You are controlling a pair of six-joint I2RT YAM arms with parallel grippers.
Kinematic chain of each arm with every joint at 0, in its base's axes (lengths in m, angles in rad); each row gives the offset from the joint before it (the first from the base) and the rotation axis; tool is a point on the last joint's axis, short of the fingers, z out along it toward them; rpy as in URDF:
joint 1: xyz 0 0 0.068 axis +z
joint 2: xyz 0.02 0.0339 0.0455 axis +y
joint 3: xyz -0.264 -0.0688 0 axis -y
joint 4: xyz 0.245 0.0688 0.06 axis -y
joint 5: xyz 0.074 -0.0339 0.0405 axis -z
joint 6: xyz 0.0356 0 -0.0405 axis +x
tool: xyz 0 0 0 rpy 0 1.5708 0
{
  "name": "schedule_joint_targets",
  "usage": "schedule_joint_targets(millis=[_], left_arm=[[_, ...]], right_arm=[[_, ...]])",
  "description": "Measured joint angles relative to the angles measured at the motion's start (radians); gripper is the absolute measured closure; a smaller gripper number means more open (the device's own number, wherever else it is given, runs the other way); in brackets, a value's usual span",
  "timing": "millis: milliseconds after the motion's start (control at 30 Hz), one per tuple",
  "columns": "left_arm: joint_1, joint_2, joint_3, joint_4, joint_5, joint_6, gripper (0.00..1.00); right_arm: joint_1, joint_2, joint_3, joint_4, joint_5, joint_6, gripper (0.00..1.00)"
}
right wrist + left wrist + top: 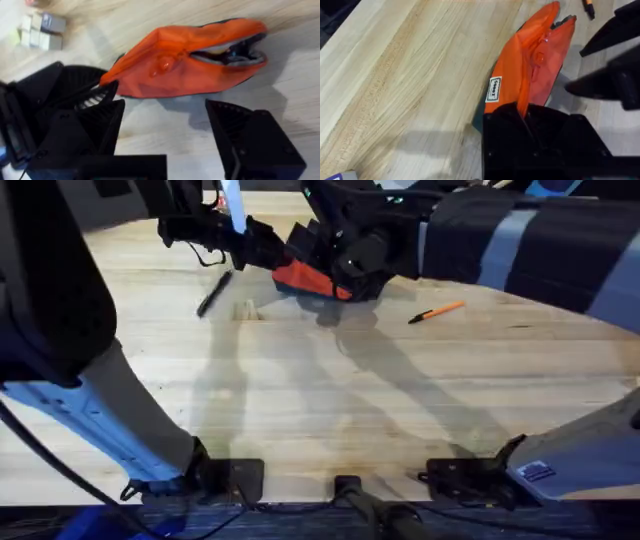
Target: Unzip the bag, pick up the pens from the table one at a time and place them inside, then zip the bag closed.
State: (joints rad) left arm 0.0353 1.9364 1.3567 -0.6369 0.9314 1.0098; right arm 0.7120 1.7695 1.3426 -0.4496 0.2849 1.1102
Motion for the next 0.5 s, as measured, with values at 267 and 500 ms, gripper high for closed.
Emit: schedule_joint_targets(millis=[267,500], left_arm=[[0.000,0.000,0.000,0.000,0.000,0.000,0.959],[0.000,0.000,0.000,0.000,0.000,0.000,0.959]], right_arm=[[-0.013,0.032,0.000,0.035,0.055,0.026,0.029],[-0.034,0.079,0.000,0.057,0.067,0.034,0.040]])
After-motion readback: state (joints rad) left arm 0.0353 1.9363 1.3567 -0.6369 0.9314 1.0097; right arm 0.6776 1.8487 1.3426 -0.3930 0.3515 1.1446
